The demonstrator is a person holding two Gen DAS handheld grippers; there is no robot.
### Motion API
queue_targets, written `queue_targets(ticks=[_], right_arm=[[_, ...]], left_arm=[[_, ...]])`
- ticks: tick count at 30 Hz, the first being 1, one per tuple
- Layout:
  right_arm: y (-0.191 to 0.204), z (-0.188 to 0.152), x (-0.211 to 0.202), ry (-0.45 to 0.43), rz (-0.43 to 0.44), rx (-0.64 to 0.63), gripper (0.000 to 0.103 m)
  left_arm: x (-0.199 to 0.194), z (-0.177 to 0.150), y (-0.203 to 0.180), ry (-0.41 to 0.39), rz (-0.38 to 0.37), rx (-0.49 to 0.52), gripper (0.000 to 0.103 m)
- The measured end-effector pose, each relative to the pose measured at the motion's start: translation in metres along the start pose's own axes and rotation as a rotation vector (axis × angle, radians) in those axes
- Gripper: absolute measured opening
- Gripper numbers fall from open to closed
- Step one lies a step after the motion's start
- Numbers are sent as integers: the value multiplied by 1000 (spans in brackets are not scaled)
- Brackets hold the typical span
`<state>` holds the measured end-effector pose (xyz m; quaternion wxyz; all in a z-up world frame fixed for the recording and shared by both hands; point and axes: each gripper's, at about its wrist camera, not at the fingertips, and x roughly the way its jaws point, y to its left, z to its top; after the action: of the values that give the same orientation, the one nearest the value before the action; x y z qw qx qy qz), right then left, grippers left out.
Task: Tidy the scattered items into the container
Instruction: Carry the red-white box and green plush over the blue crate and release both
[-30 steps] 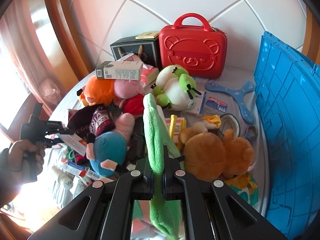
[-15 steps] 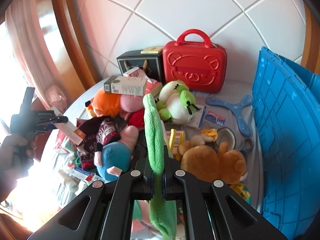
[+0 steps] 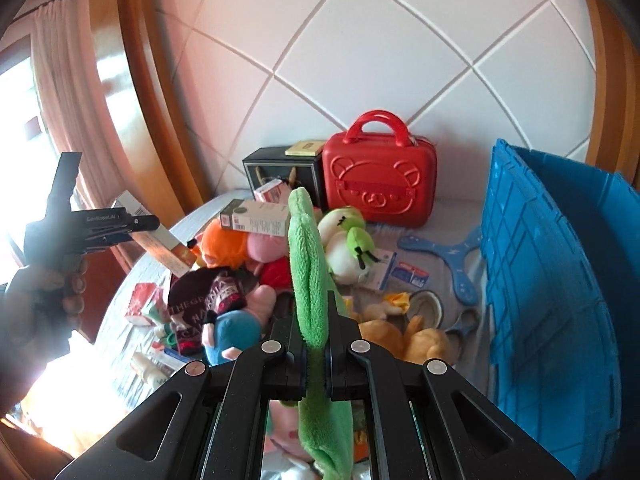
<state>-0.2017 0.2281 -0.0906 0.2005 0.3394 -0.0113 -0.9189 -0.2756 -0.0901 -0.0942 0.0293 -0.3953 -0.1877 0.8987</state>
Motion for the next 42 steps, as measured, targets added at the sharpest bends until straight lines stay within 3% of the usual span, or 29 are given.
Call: queue_targets(ticks=[11, 21, 34, 42], right_arm=[[-44, 26, -77, -149, -6, 26, 5], [-105, 36, -148, -283, -106, 59, 5], [-193, 14, -196, -319, -277, 164, 5], [-230, 6, -208, -332, -356, 210, 5]], left_arm=[[-20, 8, -125, -79, -125, 155, 44], [-9, -7, -263, -51, -187, 391, 44], [9, -49, -421, -20, -306, 638, 44], [19, -64, -482, -5, -372, 722, 44]])
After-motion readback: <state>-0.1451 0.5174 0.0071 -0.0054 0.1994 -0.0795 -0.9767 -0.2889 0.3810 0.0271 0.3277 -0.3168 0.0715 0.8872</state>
